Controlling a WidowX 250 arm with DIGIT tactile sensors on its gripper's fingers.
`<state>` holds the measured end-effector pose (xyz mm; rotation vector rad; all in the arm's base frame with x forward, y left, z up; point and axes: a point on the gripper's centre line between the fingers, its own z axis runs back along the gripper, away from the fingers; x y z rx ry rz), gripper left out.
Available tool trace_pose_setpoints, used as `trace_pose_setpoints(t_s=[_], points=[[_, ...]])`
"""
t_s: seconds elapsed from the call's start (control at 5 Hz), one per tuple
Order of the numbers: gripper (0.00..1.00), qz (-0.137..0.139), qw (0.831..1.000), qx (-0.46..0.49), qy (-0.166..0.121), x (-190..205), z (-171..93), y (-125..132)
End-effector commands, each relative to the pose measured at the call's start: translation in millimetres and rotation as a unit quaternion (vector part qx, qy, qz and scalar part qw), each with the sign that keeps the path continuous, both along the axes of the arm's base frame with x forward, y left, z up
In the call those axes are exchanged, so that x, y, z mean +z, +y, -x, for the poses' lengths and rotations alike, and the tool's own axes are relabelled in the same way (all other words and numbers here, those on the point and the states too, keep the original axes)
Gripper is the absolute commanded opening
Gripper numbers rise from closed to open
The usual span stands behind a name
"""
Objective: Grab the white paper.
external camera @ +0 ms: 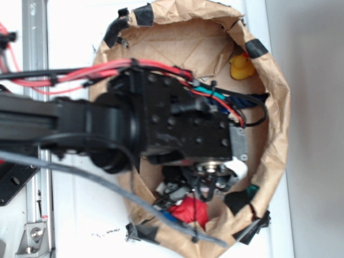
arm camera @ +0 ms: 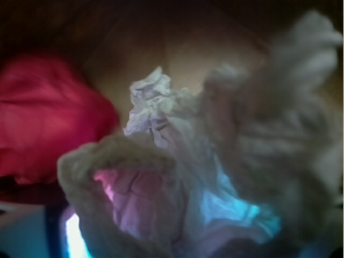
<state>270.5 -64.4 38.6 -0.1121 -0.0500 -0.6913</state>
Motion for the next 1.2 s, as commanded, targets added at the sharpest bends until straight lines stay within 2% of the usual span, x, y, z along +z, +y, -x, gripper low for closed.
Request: trace_pose_setpoints(t_s=[0.0, 0.2, 0.4, 0.6, 0.8, 1.0], points=[[0.0, -0.011, 0.986, 0.158, -0.043, 49.4, -22.0, 29.8], [0.0, -0.001, 0.967, 0.251, -0.044, 90.6, -23.2, 58.1], [0.0, -0.018, 0.951, 0.303, -0.066, 130.2, -13.0, 71.2], [0.0, -0.005, 0.94, 0.339, -0.041, 162.5, 2.0, 72.3], [0.0, -0.011, 0.935, 0.348, -0.058, 171.0, 11.6, 67.8], [0.0, -0.014, 0.936, 0.348, -0.059, 170.2, 12.9, 65.9]])
